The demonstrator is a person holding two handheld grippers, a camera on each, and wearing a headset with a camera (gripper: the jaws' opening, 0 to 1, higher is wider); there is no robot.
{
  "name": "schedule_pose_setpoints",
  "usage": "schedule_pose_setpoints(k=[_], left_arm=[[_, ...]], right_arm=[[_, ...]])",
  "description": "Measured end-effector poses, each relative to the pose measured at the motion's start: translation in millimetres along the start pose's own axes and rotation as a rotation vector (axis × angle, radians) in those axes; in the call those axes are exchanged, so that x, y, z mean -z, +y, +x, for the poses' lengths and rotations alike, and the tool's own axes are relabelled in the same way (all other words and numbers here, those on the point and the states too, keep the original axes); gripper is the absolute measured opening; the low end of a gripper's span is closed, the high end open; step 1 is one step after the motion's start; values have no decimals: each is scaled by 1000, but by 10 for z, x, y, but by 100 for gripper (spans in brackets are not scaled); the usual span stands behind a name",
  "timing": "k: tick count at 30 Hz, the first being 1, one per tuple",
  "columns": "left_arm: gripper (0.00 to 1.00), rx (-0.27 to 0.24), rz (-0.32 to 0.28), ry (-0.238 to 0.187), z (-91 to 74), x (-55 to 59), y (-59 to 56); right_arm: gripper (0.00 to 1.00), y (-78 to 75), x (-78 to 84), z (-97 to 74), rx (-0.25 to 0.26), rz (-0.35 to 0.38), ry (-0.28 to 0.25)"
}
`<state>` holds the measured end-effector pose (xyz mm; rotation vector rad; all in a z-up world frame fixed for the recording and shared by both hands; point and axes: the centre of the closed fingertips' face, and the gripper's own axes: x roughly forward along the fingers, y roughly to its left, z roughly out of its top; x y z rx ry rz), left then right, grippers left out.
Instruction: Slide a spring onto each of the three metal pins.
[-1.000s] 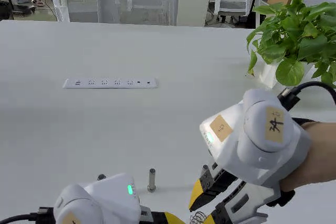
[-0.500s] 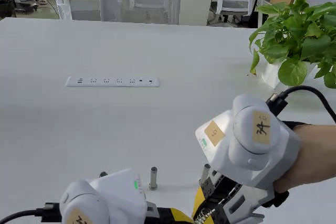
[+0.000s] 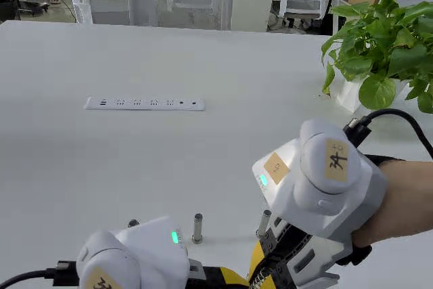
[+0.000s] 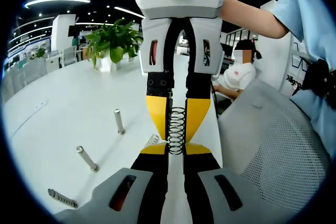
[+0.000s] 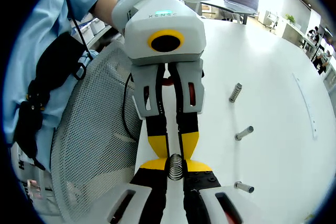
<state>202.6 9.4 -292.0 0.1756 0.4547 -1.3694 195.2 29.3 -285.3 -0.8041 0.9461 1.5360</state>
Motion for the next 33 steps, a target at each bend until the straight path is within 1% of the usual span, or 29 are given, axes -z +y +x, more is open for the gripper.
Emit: schedule_pose_setpoints(k=[5, 7, 12, 18, 19, 24, 29, 30, 31, 32, 33], left_arm=[[7, -5, 8, -2, 0, -6, 8], [7, -5, 3, -4, -5, -7, 7], [7, -19, 2, -20, -30, -11, 18], [8, -48, -11, -44, -81, -21, 64], [10, -54, -13, -47, -88, -24, 72], [23, -98, -36, -72, -153, -13, 140], [34, -141, -51, -72, -222, 57, 202], [36, -161, -58, -73, -249, 75, 229], [40, -180, -63, -77, -266, 85, 255], [45, -187, -65, -81, -278, 94, 266], [49, -202, -75, -83, -300, 115, 288]], right_arm=[[7, -5, -3, -3, 0, 4, 5], [7, -5, -7, -4, -1, 7, 5], [7, -13, -24, -6, 0, 3, 6], [7, -47, -52, -2, 9, -3, 2], [7, -50, -51, -1, 10, -5, 4], [7, -60, -62, 1, 14, -11, 3], [7, -69, -46, 11, 15, -22, 13], [7, -66, -45, 13, 13, -23, 15], [7, -67, -45, 14, 12, -22, 16], [7, -68, -49, 15, 12, -22, 15], [7, -69, -54, 16, 11, -23, 15]])
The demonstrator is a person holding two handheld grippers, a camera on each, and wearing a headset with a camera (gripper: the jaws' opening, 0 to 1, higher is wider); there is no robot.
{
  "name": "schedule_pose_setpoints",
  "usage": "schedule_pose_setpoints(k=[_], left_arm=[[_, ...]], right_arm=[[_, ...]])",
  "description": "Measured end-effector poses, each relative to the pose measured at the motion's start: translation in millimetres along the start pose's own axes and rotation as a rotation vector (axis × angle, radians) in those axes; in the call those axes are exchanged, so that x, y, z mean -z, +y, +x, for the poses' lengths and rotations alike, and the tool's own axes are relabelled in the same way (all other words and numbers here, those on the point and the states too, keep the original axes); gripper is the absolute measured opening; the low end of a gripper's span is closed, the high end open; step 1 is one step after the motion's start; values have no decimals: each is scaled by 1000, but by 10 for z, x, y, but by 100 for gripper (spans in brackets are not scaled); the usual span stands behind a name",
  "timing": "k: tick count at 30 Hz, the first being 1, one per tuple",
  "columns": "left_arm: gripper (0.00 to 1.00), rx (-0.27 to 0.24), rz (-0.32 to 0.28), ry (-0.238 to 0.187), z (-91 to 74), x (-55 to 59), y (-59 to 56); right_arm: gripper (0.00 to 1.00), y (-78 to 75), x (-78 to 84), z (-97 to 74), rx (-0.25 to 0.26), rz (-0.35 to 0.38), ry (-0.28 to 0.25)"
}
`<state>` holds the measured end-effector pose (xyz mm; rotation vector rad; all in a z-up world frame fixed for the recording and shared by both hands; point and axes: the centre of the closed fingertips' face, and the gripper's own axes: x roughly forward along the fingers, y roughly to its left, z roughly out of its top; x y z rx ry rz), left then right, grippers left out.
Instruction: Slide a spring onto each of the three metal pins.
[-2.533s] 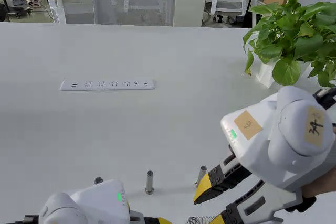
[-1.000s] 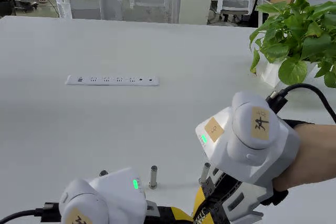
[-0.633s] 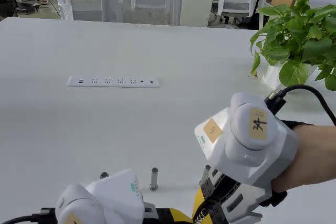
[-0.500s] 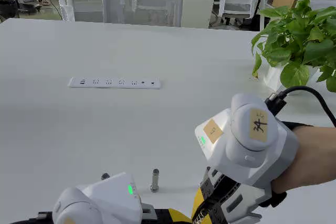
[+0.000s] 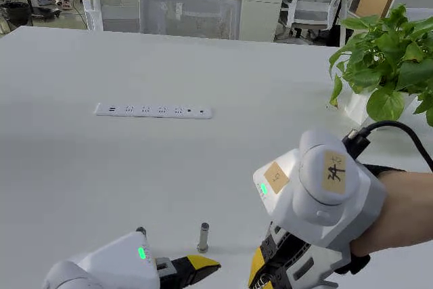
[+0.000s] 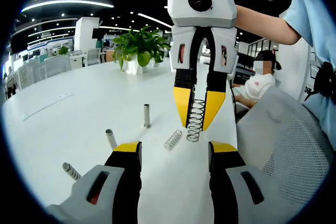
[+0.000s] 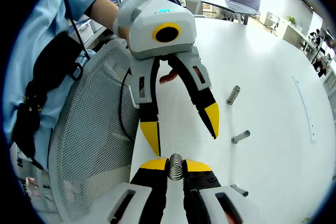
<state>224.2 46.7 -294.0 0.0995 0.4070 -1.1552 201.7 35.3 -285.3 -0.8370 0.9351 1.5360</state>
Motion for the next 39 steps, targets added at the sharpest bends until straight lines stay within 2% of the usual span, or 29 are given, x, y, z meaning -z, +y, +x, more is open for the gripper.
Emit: schedule_pose_setpoints(k=[13, 18, 31, 39], left_arm=[[72, -142, -50, -13, -325, 130, 337], [86, -192, -46, -9, -453, 181, 463], [95, -256, -61, 9, -727, 307, 659], [99, -286, -64, 16, -897, 413, 766]], right_arm=[[7, -9, -35, 10, -5, -19, 17], [7, -19, -33, 15, -7, -22, 23], [7, -45, -45, 13, -10, -32, 40], [7, -144, -100, -7, 3, -40, 67]])
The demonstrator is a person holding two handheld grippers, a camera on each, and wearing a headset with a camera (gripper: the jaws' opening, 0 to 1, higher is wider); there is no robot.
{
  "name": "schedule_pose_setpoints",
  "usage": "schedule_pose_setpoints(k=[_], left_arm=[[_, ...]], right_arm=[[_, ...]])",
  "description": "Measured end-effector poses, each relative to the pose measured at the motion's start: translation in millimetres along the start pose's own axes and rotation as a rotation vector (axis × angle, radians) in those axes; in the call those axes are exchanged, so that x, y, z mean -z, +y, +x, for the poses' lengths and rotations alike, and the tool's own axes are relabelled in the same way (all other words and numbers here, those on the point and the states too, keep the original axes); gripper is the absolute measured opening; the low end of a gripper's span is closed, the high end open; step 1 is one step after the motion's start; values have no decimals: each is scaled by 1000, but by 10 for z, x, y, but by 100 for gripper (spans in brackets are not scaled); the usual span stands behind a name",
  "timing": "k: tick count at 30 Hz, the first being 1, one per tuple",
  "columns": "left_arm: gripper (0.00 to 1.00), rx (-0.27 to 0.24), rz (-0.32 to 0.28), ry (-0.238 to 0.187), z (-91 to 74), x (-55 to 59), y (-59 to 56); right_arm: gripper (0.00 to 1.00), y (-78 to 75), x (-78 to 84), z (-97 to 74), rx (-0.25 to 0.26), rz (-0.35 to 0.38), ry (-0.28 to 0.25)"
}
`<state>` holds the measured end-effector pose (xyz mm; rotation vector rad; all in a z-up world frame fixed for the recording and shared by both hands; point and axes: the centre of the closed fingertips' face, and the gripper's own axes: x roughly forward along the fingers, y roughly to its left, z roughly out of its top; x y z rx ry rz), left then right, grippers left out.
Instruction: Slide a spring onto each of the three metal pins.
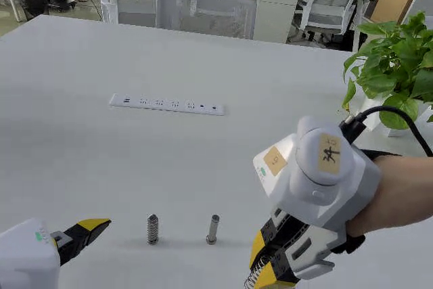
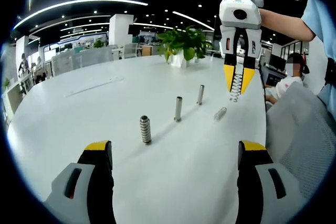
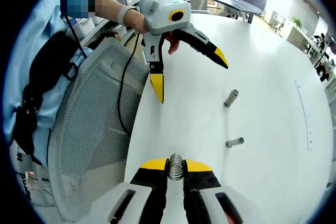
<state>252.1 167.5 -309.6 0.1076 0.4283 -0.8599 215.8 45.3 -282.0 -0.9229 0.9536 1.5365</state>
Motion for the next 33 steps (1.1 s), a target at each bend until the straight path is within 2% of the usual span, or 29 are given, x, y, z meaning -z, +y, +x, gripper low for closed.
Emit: schedule_pose_setpoints(k=[7, 23, 33], left_arm=[[99, -17, -2, 15, -99, 94, 121], [98, -43, -11, 34, -265, 160, 244], [97, -20, -15, 54, -302, 199, 245]], right_arm=[[7, -168, 44, -2, 35, -41, 70], [7, -661, -97, -63, 100, -75, 92], [7, -885, -150, -9, 104, -113, 124]])
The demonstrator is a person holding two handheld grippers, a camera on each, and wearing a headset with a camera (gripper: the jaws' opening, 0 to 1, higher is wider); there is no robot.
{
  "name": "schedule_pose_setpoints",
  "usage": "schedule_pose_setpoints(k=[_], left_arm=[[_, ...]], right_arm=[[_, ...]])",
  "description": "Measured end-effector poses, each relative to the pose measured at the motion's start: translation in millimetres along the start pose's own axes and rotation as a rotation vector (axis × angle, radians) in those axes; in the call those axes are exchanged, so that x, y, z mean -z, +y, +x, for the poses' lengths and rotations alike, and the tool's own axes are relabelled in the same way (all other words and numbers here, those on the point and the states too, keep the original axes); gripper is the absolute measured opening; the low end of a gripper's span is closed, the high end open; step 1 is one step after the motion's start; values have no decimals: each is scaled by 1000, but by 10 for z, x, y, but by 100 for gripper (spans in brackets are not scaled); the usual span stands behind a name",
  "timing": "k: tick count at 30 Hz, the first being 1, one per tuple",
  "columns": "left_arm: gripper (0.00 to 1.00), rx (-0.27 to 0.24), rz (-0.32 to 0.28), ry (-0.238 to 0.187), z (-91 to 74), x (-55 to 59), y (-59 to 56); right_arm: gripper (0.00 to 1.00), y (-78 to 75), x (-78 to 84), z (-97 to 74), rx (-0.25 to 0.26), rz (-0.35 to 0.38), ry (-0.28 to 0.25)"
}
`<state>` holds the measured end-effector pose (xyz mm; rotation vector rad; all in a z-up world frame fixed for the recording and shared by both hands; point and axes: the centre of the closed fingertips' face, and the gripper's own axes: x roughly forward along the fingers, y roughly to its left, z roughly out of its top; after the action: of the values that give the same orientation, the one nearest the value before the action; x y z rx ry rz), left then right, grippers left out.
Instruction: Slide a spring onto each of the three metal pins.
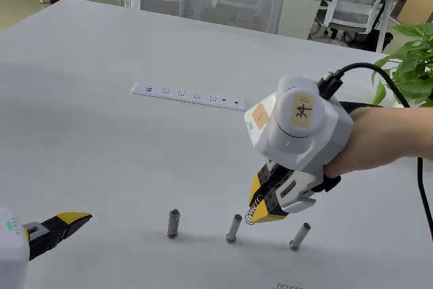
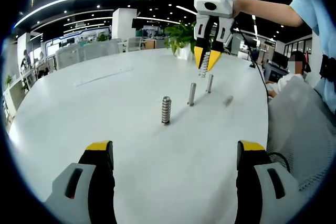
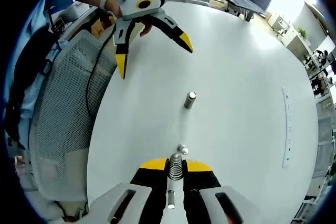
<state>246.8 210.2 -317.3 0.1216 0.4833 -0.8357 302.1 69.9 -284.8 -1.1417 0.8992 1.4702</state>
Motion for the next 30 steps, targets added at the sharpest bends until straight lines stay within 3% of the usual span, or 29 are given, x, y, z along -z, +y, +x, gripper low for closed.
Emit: schedule_pose_setpoints(k=[8, 30], left_arm=[[96, 23, 11, 16, 12, 18, 10], [92, 32, -14, 25, 32, 95, 0]], right_arm=[[7, -116, -45, 35, -12, -28, 22], [7, -110, -25, 170, -57, -57, 69]])
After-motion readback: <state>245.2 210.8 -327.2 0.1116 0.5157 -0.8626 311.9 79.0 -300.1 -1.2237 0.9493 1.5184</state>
